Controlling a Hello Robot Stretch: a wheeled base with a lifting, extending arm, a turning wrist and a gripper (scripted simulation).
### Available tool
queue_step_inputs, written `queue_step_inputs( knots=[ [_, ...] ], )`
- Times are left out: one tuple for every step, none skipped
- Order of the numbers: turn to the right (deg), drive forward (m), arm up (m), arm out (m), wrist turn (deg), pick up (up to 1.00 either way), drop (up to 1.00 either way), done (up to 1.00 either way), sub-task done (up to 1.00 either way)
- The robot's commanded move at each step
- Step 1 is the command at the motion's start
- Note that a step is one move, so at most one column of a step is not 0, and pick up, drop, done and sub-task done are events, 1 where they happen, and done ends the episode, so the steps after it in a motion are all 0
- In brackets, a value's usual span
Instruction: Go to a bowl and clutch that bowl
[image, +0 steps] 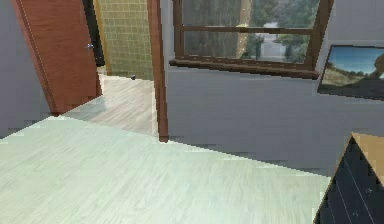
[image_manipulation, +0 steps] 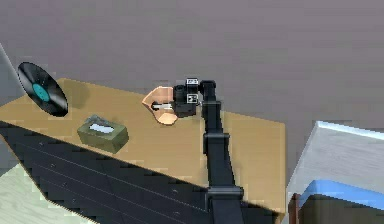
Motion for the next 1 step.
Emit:
queue_step_inputs(
  knots=[
    [0.0, 0.00, 0.10, 0.00, 0.0, 0.00, 0.00, 0.00, 0.00]
  ],
)
